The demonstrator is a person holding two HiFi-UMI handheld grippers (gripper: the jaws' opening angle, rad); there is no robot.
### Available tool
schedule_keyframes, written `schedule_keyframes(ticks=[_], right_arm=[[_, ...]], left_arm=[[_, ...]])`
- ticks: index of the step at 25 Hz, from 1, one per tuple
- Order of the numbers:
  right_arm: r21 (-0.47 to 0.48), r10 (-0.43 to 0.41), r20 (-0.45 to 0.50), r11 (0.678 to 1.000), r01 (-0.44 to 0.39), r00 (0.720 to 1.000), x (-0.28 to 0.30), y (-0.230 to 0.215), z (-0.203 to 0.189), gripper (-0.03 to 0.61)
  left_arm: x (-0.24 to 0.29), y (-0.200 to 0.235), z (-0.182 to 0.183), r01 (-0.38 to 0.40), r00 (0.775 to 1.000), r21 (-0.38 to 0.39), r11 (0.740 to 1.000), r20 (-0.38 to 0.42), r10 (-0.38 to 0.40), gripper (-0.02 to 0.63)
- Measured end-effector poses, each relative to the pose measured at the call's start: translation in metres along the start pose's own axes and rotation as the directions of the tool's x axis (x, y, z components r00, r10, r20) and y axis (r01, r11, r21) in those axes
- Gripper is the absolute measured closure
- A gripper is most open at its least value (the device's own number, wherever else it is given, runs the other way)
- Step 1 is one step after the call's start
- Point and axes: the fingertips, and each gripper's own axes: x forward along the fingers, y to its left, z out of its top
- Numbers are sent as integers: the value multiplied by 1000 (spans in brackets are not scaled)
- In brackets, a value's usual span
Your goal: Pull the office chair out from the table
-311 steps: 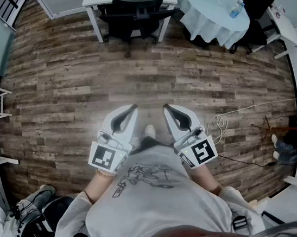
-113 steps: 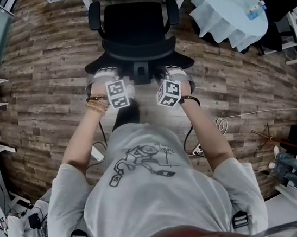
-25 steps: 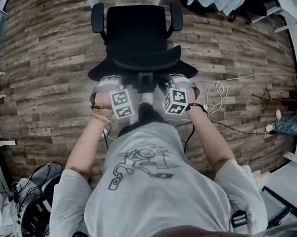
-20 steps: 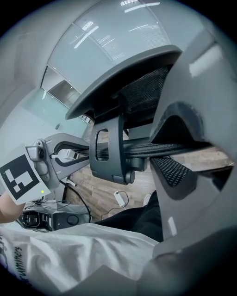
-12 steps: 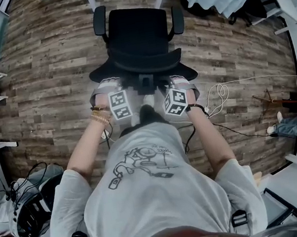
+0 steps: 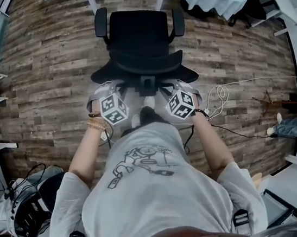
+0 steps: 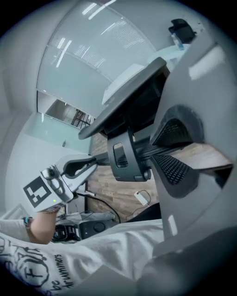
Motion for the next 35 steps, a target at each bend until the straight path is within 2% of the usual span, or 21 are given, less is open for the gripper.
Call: schedule_keyframes(ticks=[1, 4, 8, 11, 14, 17, 19, 22, 27, 31, 35], right_arm=[[38, -9, 26, 999, 8, 1000, -4, -1, 3, 521], [144, -43, 101, 989, 29, 994, -15, -7, 14, 523], [276, -87, 224, 961, 22, 971, -35, -15, 43, 546], [356, -136, 317, 934, 15, 939, -60, -22, 69, 560], [420, -206, 411, 907, 16, 888, -92, -34, 96, 571], [440, -274, 473, 897, 45, 837, -121, -43, 118, 571], [448, -308, 503, 892, 62, 807, -139, -44, 129, 571], [464, -336, 551, 884, 55, 764, -163, -46, 147, 571], [489, -360, 599, 872, 29, 716, -195, -53, 175, 571], [487, -369, 618, 873, 31, 694, -210, -53, 191, 572], [491, -374, 627, 871, 27, 683, -215, -56, 196, 572]], left_arm=[[-4, 2, 1, -11, 1000, -30, 999, 23, 12, 572], [-19, 10, 13, -29, 992, -144, 989, 117, 46, 601], [-46, 23, 37, -14, 955, -316, 949, 278, 107, 609], [-74, 35, 58, 11, 912, -406, 914, 379, 157, 609], [-105, 47, 80, 50, 857, -481, 875, 470, 209, 609], [-134, 59, 97, 77, 798, -539, 839, 538, 272, 611], [-152, 62, 106, 85, 760, -556, 827, 573, 307, 609], [-176, 66, 120, 100, 713, -559, 823, 618, 333, 609], [-206, 75, 145, 138, 650, -558, 818, 674, 350, 610], [-219, 79, 155, 148, 615, -556, 818, 699, 364, 610], [-223, 82, 159, 149, 601, -550, 822, 711, 366, 611]])
